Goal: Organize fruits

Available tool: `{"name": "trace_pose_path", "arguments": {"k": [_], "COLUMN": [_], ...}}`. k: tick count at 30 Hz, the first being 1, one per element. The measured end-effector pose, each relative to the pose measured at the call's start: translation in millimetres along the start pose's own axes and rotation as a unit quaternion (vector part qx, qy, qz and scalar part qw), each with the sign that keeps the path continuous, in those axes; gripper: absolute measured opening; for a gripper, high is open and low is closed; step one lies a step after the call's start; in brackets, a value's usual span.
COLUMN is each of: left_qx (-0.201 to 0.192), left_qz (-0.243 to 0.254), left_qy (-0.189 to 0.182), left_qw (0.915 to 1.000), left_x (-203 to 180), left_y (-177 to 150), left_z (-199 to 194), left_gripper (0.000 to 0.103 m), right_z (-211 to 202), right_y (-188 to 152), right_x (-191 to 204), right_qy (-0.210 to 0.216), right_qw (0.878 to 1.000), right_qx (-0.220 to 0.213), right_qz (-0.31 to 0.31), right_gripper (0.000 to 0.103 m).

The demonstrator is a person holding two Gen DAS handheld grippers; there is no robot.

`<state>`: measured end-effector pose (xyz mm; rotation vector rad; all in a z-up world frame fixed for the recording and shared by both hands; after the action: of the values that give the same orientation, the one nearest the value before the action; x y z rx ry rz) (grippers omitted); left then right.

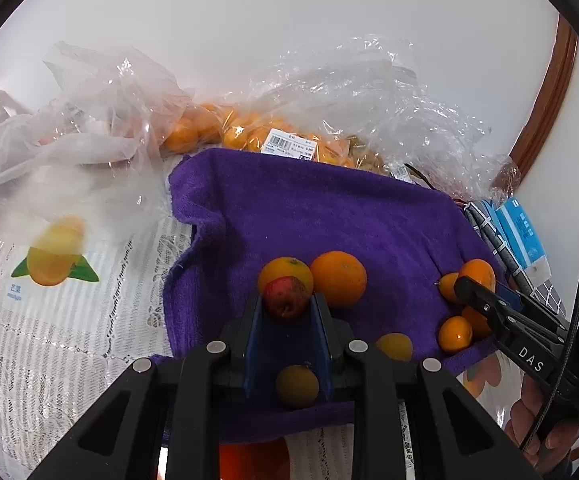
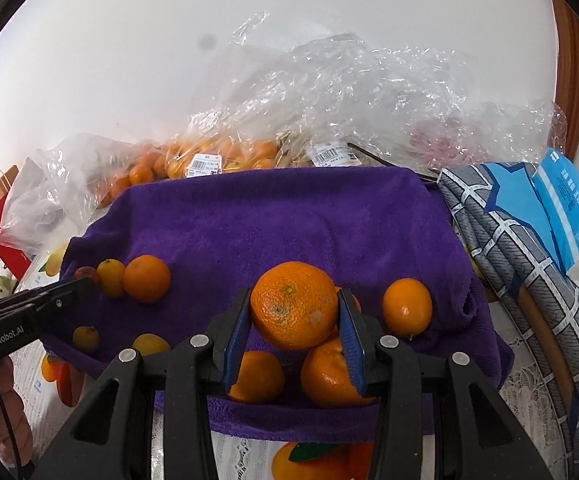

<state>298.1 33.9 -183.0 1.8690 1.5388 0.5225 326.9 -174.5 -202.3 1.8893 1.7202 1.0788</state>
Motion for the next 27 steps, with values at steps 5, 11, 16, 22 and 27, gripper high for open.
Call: {"name": "trace_pose_path", "arguments": {"k": [5,11,16,22,27], "left_qx": [0.003,-0.003,-0.013,-0.021,-0.032], "left_qz": [0.002,0.006,0.004,0.016,0.028], "left_qy": [0.0,0.013,0.02,0.032,0.047], "left_qw": [1.0,0.9999,0.9997,0.9991,0.998], "left_x": [-1.2,-3.0,-6.3,-19.8,-41.1], "left_y": [-1.0,4.5,9.8,2.3,-7.9], "left_z": [3.0,-8.2,-36.6,-78.3,-114.8], "left_gripper": [0.023,0.039,0.047,0.057,0.065], "right_z": [0.4,-5.2,-31.0,-93.4,-145.9], "right_y": [-0.4,3.2,12.4,14.5,-0.5], "right_x": [0.2,-1.0,0.1,6.2,3.4], "right_qy": [-0.005,0.003,-0.005,-0.021,-0.018], "right_qw": [1.0,1.0,1.0,0.998,0.997], "right_qx": [-0.003,-0.006,-0.021,-0.065,-0.074], "right_qz": [-0.007,0.003,0.006,-0.003,0.01], "right_gripper": [0.042,0.05,0.051,0.063,0.077]}}
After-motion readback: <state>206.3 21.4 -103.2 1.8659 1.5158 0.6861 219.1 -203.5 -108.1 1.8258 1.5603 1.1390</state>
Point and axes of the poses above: each gripper's, at about its wrist camera, not at the fingertips, and z roughly the way its jaws point, x to its left, y to its top, the point moved 6 cm from there along z, roughly the way its jaws point, and after that the axes turned 13 degrees about z, right-handed, at the moved point
